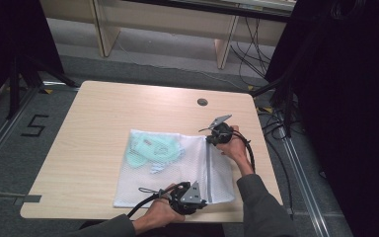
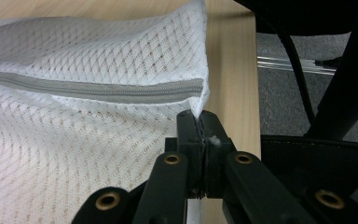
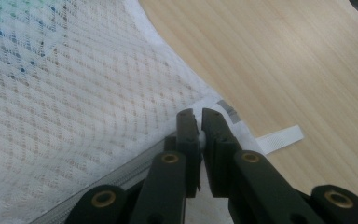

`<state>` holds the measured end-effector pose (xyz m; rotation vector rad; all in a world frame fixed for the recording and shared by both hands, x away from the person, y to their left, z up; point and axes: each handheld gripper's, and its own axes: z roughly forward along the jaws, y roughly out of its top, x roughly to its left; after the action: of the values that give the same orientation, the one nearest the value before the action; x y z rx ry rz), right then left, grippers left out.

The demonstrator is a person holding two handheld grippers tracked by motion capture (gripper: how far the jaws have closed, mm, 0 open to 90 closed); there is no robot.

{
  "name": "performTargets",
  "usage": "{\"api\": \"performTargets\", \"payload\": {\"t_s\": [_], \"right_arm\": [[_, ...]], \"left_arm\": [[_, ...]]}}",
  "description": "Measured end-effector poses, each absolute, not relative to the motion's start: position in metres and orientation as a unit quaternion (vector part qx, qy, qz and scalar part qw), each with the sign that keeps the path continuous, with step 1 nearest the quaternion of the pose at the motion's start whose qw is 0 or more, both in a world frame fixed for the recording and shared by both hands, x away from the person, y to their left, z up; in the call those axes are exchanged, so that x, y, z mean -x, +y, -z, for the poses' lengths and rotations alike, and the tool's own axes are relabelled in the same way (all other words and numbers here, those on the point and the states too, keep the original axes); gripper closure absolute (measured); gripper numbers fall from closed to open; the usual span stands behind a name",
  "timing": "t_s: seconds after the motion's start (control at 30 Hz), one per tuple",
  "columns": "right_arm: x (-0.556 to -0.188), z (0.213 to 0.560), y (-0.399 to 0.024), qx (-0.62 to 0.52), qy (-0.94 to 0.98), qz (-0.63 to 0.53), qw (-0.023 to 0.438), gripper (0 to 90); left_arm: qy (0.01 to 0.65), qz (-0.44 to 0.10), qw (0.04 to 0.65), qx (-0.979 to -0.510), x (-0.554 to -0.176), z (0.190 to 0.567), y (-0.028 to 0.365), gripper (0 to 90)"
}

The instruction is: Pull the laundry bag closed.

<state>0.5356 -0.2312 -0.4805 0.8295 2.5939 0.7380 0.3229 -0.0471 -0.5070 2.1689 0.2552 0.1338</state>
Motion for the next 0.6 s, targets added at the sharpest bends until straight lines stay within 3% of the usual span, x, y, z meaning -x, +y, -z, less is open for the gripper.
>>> {"api": "performTargets", "payload": {"t_s": [0.17, 0.23, 0.47, 0.6], "right_arm": [[-0.536, 0.481, -0.231, -0.297, 0.905, -0.260, 0.156, 85.0], [-0.539, 0.483, -0.232, -0.308, 0.898, -0.264, 0.169, 80.2], [-0.535, 0.474, -0.235, -0.346, 0.880, -0.283, 0.162, 63.0], [-0.531, 0.470, -0.235, -0.339, 0.878, -0.296, 0.166, 59.6]], "left_arm": [[0.102, -0.053, 0.457, -0.882, -0.324, 0.507, -0.047, 87.2], [0.119, -0.041, 0.462, -0.878, -0.326, 0.506, -0.046, 83.8], [0.143, -0.034, 0.473, -0.869, -0.330, 0.497, -0.037, 64.9], [0.154, -0.042, 0.477, -0.864, -0.334, 0.489, -0.027, 58.2]]}}
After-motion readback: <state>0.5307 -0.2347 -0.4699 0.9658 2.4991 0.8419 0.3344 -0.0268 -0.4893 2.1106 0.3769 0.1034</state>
